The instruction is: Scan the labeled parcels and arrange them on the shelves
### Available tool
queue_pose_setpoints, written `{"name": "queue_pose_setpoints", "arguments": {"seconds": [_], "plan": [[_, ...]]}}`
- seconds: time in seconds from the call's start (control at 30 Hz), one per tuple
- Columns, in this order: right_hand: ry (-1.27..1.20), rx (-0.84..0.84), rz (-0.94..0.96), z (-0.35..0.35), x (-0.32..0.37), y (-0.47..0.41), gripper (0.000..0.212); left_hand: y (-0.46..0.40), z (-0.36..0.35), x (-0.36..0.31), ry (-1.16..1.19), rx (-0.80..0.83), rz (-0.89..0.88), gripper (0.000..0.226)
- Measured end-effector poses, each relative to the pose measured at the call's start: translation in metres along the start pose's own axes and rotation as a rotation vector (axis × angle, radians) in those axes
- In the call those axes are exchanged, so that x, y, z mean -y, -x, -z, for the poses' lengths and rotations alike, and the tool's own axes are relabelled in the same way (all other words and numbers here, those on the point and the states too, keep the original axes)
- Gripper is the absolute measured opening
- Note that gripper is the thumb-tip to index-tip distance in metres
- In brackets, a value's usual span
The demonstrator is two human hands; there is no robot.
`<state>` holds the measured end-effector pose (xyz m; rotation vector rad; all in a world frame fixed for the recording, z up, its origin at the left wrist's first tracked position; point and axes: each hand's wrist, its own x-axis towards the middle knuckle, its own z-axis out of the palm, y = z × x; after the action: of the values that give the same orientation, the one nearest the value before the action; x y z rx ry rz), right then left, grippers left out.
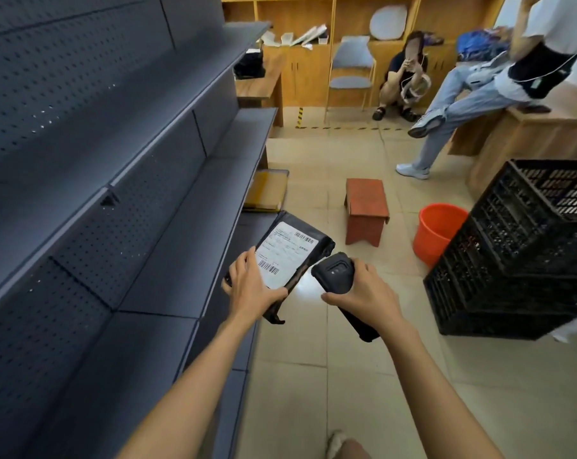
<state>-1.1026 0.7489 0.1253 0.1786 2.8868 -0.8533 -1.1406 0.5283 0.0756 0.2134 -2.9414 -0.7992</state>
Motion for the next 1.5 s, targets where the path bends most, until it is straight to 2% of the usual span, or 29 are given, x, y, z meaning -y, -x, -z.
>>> {"name": "queue_pose_setpoints", "arguments": {"seconds": [0.33,0.5,0.8,1.03,1.2,1.37,1.5], "plan": [[-0.052,0.042,0.044,0.039,0.001,-0.293,0.082,-0.270,-0.055,-0.038,0.040,-0.078,0.184,0.111],[-0.062,0.035,0.082,0.070,0.022,-0.442,0.078,-0.405,-0.066,-0.070,0.043,-0.123,0.189,0.112],[-0.093,0.089,0.161,0.071,0.064,-0.677,0.085,-0.632,-0.093,-0.070,0.076,-0.170,0.259,0.108],[-0.098,0.058,0.117,0.099,0.101,-0.878,0.081,-0.848,-0.113,-0.105,0.051,-0.154,0.178,0.111],[-0.103,0.076,0.052,0.110,0.096,-0.996,0.085,-0.960,-0.152,-0.139,0.017,-0.101,0.109,0.109],[-0.084,0.138,0.092,0.104,0.092,-1.128,0.086,-1.051,-0.204,-0.149,-0.012,-0.041,0.209,0.110],[-0.042,0.212,0.164,0.103,0.099,-1.235,0.083,-1.124,-0.229,-0.150,-0.016,-0.066,0.348,0.111]]}}
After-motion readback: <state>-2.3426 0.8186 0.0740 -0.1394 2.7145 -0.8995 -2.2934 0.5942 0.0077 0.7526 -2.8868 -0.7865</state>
